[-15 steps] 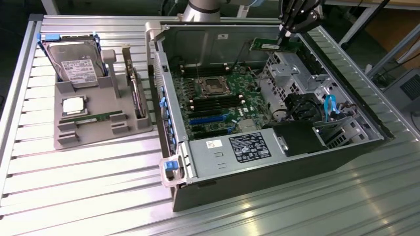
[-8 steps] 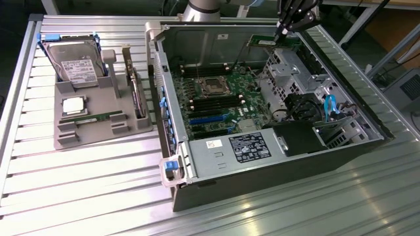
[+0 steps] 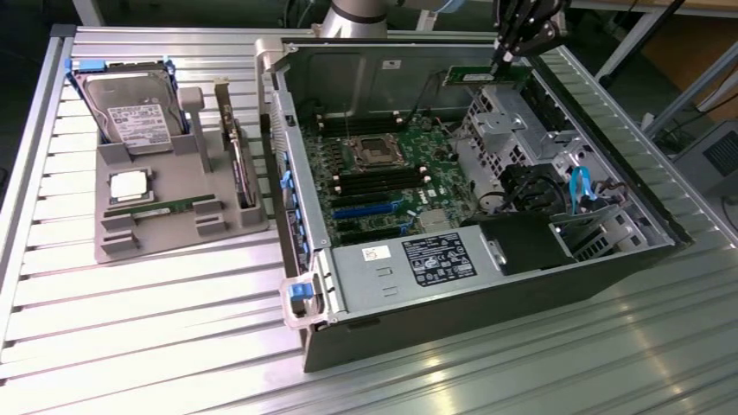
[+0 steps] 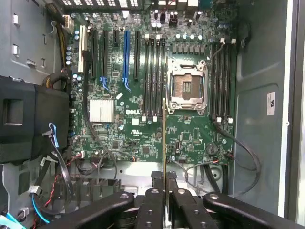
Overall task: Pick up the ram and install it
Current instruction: 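Pick up the ram and move it above insertion slot, then insert the ram into the slot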
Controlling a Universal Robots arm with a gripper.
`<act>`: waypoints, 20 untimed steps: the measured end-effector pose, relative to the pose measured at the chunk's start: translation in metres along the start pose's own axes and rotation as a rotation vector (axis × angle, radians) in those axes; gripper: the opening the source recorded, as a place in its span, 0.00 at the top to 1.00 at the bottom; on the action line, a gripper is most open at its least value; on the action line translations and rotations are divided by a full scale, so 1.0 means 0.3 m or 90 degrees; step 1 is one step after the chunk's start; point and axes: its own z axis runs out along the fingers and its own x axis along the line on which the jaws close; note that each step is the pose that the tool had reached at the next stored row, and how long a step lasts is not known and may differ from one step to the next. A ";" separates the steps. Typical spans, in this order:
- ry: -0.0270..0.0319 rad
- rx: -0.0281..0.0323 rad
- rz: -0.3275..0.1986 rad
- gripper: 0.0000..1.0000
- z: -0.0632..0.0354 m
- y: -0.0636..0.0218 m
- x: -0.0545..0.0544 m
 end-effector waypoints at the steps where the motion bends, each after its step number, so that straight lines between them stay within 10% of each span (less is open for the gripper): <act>1: 0.0001 -0.0001 0.000 0.87 0.001 0.005 0.000; 12: 0.0001 0.0000 0.000 0.87 0.007 0.006 0.017; 20: -0.0010 0.0000 0.000 0.87 0.076 0.096 0.038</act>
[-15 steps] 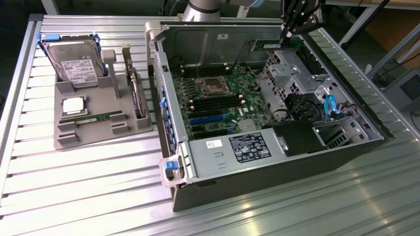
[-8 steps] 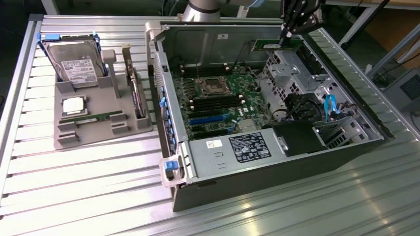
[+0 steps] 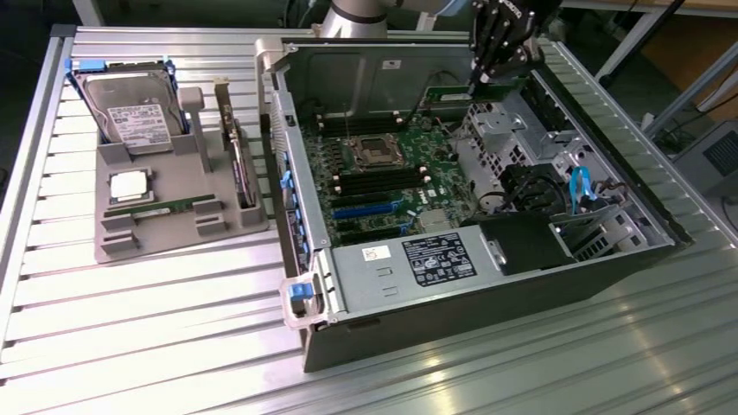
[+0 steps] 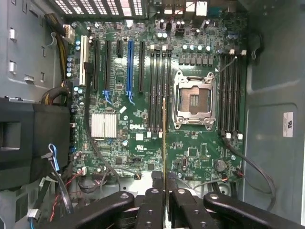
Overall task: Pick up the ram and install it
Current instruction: 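Insert the ram into the slot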
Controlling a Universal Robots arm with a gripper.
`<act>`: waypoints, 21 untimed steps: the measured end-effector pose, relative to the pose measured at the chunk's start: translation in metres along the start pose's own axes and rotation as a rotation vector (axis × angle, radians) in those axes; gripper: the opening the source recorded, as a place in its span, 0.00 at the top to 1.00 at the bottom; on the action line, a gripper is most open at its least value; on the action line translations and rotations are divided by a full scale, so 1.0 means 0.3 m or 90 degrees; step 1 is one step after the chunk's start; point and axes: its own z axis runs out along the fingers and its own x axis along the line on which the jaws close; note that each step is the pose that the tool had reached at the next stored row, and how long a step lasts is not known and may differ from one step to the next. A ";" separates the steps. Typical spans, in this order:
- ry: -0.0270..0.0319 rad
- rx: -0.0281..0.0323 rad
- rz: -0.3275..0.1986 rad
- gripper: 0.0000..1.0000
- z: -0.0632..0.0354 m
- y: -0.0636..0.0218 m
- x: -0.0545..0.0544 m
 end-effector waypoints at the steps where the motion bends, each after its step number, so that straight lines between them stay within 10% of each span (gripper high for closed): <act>1: -0.0001 0.0000 0.000 0.87 0.010 0.007 0.004; 17: -0.0003 0.0000 0.000 0.87 0.126 0.061 0.103; 21: -0.0002 0.0001 0.000 0.87 0.151 0.114 0.105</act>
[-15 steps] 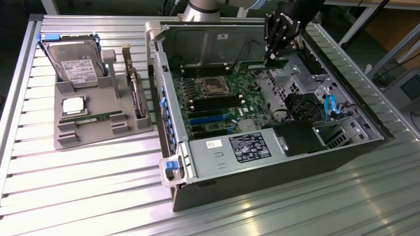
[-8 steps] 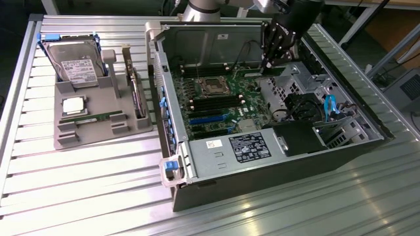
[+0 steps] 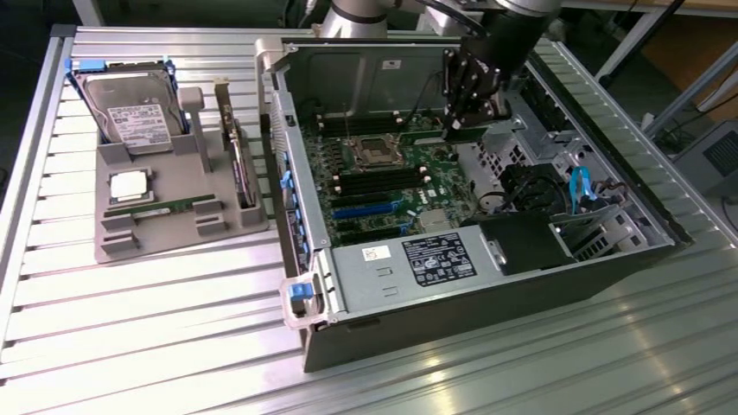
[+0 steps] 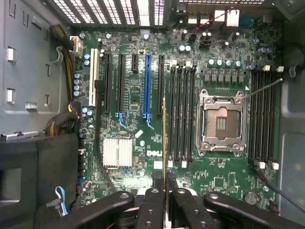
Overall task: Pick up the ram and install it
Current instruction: 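Insert the ram into the slot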
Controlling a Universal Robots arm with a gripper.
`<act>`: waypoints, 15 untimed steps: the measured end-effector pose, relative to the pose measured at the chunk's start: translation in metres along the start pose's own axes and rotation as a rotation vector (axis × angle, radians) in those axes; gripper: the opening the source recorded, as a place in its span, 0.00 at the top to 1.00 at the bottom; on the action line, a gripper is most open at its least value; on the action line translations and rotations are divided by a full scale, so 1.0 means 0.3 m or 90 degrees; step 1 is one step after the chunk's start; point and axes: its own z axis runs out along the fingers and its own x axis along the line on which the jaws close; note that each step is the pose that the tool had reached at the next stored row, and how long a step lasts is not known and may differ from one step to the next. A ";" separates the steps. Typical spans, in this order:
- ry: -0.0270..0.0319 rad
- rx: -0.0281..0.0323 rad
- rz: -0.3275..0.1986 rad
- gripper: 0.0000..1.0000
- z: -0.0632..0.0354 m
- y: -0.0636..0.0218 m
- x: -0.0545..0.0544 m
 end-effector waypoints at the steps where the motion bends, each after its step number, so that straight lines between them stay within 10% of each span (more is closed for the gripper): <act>1: 0.0000 0.0000 0.000 0.87 0.007 0.018 0.001; 15: 0.0008 -0.0003 0.014 0.87 0.144 0.142 -0.001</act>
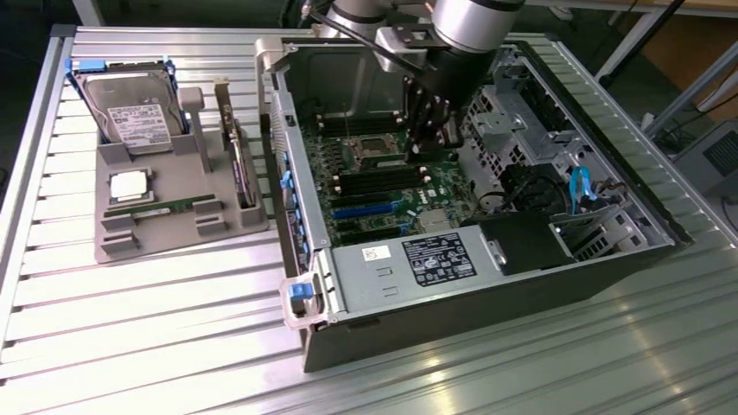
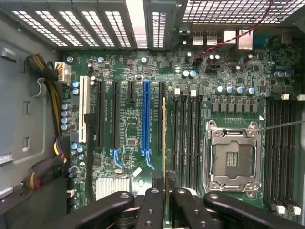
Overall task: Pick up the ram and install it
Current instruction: 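Insert the ram into the slot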
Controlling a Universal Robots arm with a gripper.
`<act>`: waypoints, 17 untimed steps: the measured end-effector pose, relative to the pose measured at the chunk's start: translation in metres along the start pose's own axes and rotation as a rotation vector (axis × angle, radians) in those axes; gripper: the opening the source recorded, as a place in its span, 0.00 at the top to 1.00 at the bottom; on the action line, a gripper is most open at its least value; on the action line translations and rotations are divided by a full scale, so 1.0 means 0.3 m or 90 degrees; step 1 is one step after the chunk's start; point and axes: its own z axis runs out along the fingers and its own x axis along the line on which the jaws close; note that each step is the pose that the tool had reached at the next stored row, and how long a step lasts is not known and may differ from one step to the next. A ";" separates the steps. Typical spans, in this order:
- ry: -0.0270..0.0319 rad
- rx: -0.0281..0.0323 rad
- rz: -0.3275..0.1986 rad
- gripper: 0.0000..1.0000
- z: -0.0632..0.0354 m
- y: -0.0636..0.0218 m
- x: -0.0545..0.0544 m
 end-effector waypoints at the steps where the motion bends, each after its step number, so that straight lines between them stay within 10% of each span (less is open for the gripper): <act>1: -0.0008 -0.0004 0.017 0.87 0.007 0.000 0.000; 17: 0.0003 0.0001 -0.004 0.87 0.109 0.012 -0.037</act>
